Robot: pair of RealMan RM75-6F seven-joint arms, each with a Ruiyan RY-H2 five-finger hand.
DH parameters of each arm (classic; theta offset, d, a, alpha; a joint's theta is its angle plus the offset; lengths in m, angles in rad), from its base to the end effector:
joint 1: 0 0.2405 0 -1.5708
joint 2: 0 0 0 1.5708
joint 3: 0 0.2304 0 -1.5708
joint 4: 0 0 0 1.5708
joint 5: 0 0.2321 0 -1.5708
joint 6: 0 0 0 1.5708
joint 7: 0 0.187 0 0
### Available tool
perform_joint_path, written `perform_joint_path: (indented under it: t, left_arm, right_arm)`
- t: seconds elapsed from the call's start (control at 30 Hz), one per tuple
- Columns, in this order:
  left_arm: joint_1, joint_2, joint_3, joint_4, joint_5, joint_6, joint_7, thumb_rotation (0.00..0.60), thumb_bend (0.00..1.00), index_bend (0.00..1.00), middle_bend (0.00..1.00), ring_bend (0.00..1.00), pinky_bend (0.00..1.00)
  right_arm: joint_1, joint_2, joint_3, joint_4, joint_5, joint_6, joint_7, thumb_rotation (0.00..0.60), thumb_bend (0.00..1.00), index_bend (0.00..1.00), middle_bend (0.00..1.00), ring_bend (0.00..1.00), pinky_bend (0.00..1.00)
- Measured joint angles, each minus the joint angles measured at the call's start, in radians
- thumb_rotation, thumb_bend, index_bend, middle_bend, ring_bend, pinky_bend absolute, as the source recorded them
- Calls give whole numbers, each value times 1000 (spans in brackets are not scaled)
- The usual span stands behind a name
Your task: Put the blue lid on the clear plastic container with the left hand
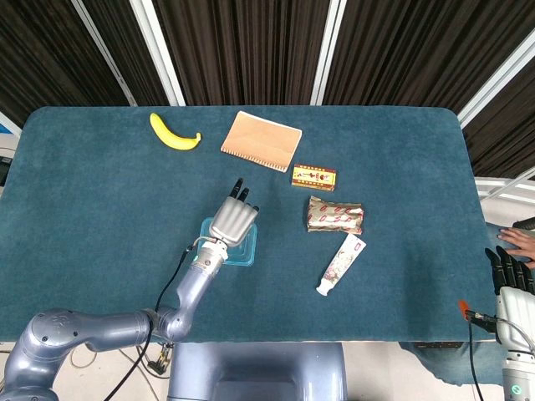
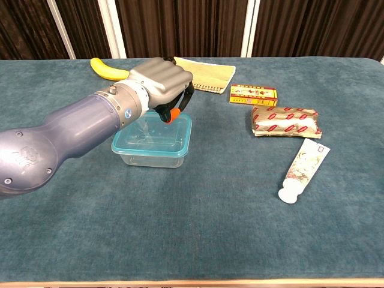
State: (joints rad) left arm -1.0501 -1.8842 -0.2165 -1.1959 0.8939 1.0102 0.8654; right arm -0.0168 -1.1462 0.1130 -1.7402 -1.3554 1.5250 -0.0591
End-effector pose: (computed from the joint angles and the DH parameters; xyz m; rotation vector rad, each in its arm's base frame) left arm -0.0182 0.3916 -0.1241 -1.9592 -0.4552 -0.7473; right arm -0.3037 -0.2038 0.1328 1.1279 -1.0237 0.8831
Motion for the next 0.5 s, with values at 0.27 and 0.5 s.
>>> perform_joint_path:
  t: [0.27, 0.5]
  left_arm:
    - [1, -5, 2, 0, 6, -6, 1, 600, 488, 657, 567, 164, 41]
    - [4, -14, 7, 10, 6, -10, 3, 600, 488, 657, 567, 164, 41]
  right_arm:
    - [0, 1, 0, -1, 1, -1, 1, 600, 268, 52, 0, 0, 0]
    - [0, 2, 0, -1, 0, -2, 2, 600, 268, 52, 0, 0, 0]
